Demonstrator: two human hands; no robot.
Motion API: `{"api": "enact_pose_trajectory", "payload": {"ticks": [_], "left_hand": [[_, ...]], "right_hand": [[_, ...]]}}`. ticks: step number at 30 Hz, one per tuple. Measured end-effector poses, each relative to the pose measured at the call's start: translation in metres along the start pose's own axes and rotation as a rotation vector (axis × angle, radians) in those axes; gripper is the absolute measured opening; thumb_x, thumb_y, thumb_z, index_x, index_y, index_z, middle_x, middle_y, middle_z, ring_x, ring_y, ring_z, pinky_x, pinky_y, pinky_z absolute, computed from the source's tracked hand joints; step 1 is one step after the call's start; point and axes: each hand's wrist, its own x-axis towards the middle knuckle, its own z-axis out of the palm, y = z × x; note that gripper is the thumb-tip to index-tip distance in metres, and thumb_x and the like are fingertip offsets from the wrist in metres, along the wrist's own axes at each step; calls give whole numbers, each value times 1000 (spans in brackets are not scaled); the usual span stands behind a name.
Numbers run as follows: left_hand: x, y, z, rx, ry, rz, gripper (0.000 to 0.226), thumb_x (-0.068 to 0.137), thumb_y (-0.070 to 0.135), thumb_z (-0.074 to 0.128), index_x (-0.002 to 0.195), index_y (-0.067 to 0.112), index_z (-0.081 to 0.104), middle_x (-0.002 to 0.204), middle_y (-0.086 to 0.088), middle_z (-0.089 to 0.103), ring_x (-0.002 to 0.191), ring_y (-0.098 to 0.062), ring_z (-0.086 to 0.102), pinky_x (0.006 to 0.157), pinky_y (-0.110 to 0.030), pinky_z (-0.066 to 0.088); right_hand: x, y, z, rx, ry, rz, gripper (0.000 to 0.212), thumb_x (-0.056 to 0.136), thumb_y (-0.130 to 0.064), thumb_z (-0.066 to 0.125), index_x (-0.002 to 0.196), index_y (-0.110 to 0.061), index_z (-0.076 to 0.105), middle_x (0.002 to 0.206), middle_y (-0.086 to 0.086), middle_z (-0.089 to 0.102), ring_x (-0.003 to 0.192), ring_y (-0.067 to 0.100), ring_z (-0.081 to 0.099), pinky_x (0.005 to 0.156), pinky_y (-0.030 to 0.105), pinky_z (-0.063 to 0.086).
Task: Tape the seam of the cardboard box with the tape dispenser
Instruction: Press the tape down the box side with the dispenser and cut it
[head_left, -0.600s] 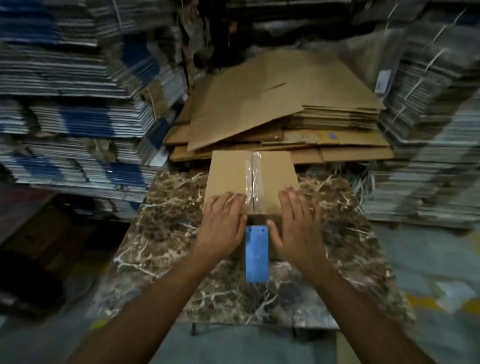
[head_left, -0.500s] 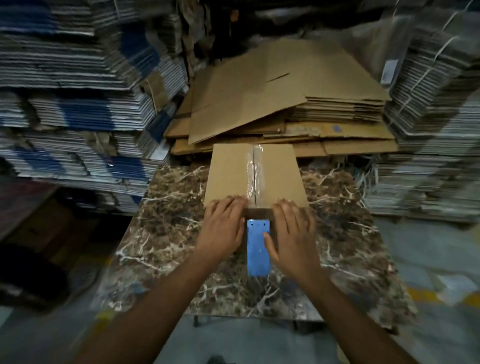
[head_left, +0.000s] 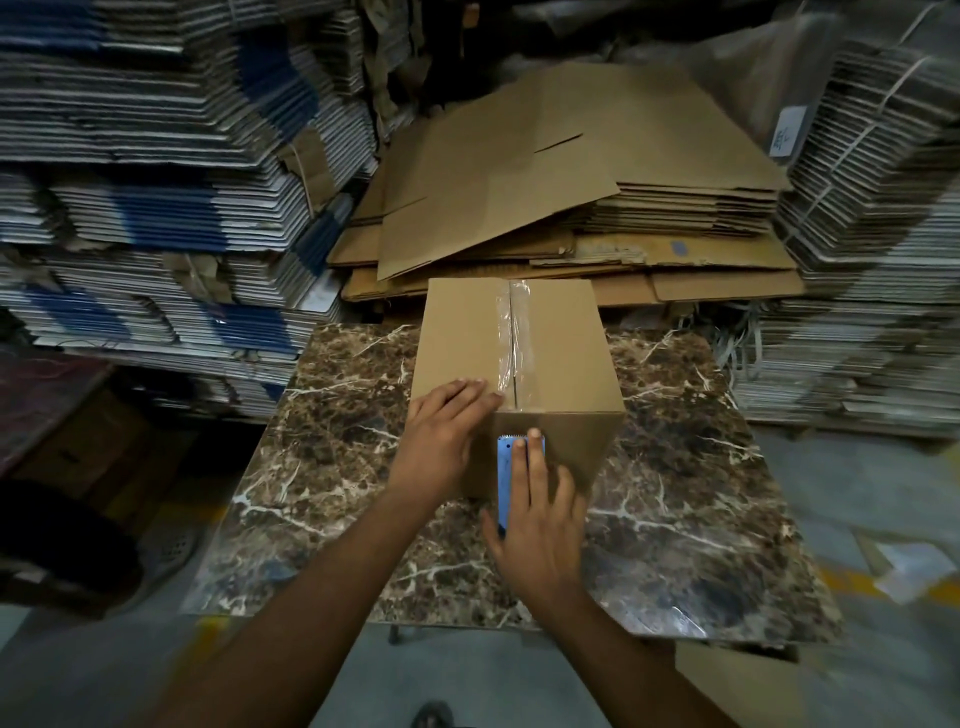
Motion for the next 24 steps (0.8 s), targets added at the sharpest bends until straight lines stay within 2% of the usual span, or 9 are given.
{"api": "enact_pose_trajectory", "payload": {"ticks": [2, 5, 7, 9, 12, 16, 18, 21, 24], "left_hand": [[-2, 1, 1, 3, 20, 2, 49, 90, 10, 57, 135, 29, 60, 145, 3, 59, 132, -23, 51, 93, -35, 29], [-3, 0, 1, 43, 26, 20, 49, 90, 12, 57, 136, 29, 59, 144, 3, 59, 131, -23, 51, 90, -35, 30], [-1, 0, -1, 99, 6, 38, 45, 95, 17, 54, 138, 30, 55, 147, 4, 56, 135, -22, 49, 93, -39, 35], [6, 2, -5, 172, -61, 66, 41, 103, 31, 41, 143, 31, 47, 153, 3, 49, 142, -20, 42, 100, -41, 38], [22, 6, -9, 221, -168, 129, 48, 104, 44, 28, 150, 33, 36, 159, 0, 40, 149, -23, 32, 113, -43, 31], [38, -5, -12, 262, -229, 182, 50, 102, 53, 22, 150, 44, 31, 162, 2, 36, 150, -27, 30, 114, -44, 30], [41, -9, -12, 259, -253, 163, 51, 101, 58, 18, 151, 49, 26, 165, 2, 29, 152, -28, 25, 116, -45, 28], [41, -4, -10, 230, -258, 79, 54, 97, 61, 13, 150, 55, 21, 167, 1, 22, 153, -32, 21, 116, -46, 27], [36, 4, -7, 235, -230, 36, 56, 95, 61, 10, 150, 57, 19, 167, -1, 24, 152, -34, 23, 115, -46, 29]], "right_hand": [[-2, -3, 7, 31, -22, 27, 97, 86, -53, 57, 159, -9, 10, 168, 11, 13, 119, 38, 50, 88, 48, 52], [-3, -5, 13, 94, -26, 32, 98, 87, -38, 64, 159, -8, 4, 169, 12, 2, 114, 36, 55, 79, 42, 58], [-4, -5, 11, 105, -18, 34, 94, 88, -30, 62, 159, -8, 3, 169, 10, 1, 111, 33, 56, 71, 38, 61], [-4, -4, 8, 88, -22, 44, 95, 87, -29, 63, 159, -10, 3, 170, 8, 2, 106, 28, 57, 63, 34, 60], [-7, -2, 3, 66, -31, 77, 102, 82, -23, 69, 159, -12, 4, 170, 5, 2, 92, 25, 56, 55, 32, 57], [-9, -3, 1, 62, -8, 111, 106, 78, -18, 73, 160, -17, 5, 170, -1, 2, 80, 23, 51, 49, 32, 50], [-9, -4, 0, 84, 17, 117, 108, 76, -16, 73, 160, -20, 5, 170, -3, 2, 80, 24, 49, 52, 34, 50], [-6, 1, 4, 155, 56, 96, 104, 77, -7, 67, 160, -20, 7, 170, -2, 3, 81, 27, 49, 68, 40, 51], [-4, 11, 5, 186, 90, 42, 99, 75, 2, 64, 159, -19, 16, 169, 0, 9, 86, 30, 51, 68, 39, 52]]}}
